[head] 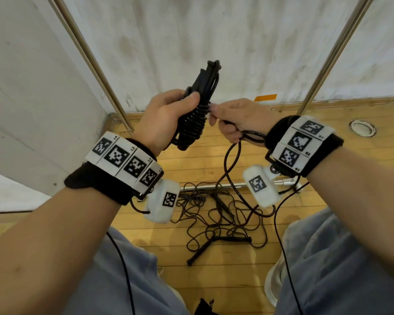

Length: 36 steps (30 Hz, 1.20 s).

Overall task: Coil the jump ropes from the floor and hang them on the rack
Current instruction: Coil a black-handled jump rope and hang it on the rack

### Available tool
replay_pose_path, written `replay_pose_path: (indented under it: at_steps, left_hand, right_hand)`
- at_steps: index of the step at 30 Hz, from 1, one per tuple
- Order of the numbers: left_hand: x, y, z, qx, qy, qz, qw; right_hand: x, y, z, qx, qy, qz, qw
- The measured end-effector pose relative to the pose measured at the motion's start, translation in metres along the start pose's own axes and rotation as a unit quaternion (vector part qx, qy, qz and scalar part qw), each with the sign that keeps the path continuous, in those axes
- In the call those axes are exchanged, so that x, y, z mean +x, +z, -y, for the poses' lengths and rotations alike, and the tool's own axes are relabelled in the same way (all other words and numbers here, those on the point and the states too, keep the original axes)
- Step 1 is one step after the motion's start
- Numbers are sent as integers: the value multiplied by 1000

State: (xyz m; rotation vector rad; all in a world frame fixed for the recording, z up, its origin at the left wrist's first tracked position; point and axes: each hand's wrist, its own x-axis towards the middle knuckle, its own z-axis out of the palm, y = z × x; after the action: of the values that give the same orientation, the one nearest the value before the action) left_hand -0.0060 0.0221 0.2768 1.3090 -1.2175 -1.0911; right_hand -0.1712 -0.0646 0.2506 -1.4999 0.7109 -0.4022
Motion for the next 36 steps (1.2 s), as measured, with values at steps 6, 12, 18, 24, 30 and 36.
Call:
replay_pose_path:
  at_steps: [6, 12, 18, 24, 30, 36]
  left_hand:
    - [8, 0, 5, -11, -3, -69, 998]
    - [27, -21, 14, 15, -11, -241, 970]
    - [31, -29, 28, 190, -35, -293, 936]
    - [26, -32, 20, 172, -96, -231, 953]
    - [18, -7, 13, 71, -109, -89, 987]
    - [17, -7, 13, 86, -77, -59, 992]
  right_hand:
    - [-2, 13, -2, -16, -3, 16, 1000]
    - [-10, 19, -11, -100, 26, -26, 994]
    - [-7, 4, -23, -257, 68, -153, 952]
    - [-5, -12, -27, -369, 140, -270, 878]
    - [-1, 31, -25, -276, 34, -135, 951]
    - [3, 41, -23, -126, 13, -115, 985]
